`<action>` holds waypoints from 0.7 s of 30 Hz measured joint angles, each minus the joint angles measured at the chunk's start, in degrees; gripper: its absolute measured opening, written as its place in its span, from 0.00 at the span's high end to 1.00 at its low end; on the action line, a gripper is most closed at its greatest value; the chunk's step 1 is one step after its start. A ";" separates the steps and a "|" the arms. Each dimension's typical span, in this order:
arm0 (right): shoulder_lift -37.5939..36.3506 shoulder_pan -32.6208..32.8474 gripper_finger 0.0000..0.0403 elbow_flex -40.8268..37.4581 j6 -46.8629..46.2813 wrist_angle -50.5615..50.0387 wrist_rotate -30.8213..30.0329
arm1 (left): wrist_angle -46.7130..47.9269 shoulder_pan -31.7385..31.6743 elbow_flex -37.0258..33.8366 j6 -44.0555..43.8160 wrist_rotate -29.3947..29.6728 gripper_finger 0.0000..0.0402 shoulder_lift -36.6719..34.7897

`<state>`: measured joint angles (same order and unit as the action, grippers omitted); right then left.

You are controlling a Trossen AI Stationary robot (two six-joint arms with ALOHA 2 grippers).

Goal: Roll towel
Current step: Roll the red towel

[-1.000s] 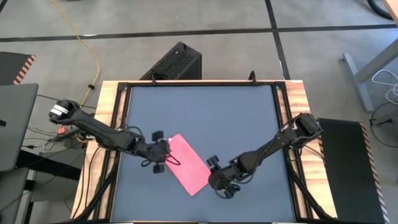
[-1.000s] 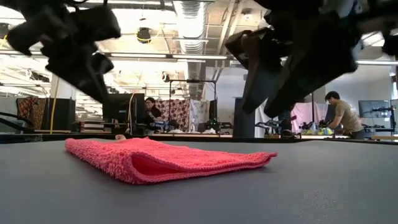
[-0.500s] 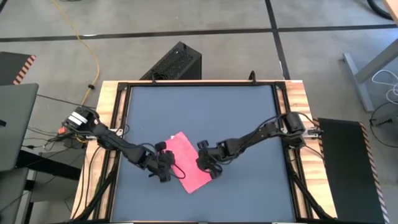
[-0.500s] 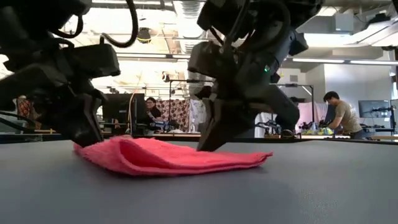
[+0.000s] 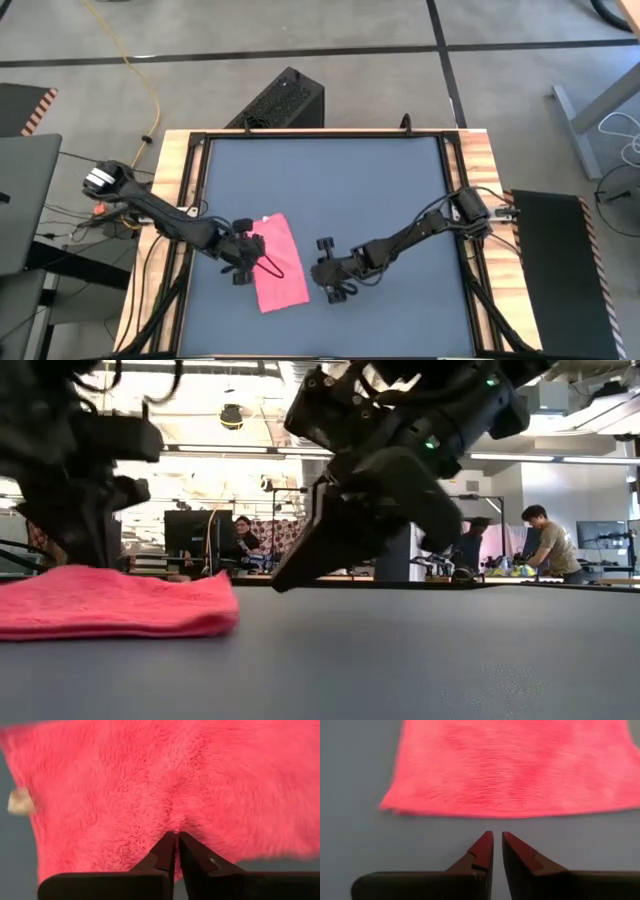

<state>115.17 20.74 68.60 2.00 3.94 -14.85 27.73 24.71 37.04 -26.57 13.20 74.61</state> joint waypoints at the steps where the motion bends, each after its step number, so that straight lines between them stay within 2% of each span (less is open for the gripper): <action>1: -0.31 -0.14 0.83 0.00 0.49 0.05 0.07 | 0.21 0.19 0.00 -0.10 -0.77 0.94 -1.33; 6: -0.50 0.04 0.83 0.11 5.90 4.01 7.26 | -1.68 2.47 0.02 -2.61 0.51 0.87 -7.64; 10: -0.50 1.51 0.83 0.11 13.39 4.19 11.95 | -2.03 5.85 0.02 -5.28 0.96 0.81 -8.84; 12: -0.50 2.54 0.81 0.07 16.65 4.24 12.92 | -5.68 8.38 0.00 -7.35 0.98 0.79 -7.31; 14: -0.26 3.40 0.79 0.07 18.69 4.42 13.35 | -13.55 11.74 0.02 -7.33 0.91 0.76 -4.19; 18: 0.51 4.30 0.70 -0.09 20.18 4.99 12.57 | -28.59 17.33 0.13 -4.02 3.12 0.71 3.46; 21: 0.39 4.25 0.63 0.09 21.68 6.46 11.77 | -33.71 20.11 0.09 -1.73 5.22 0.68 8.64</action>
<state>115.56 24.99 68.69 23.68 10.40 -3.08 -5.98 44.82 37.13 -28.30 18.42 83.25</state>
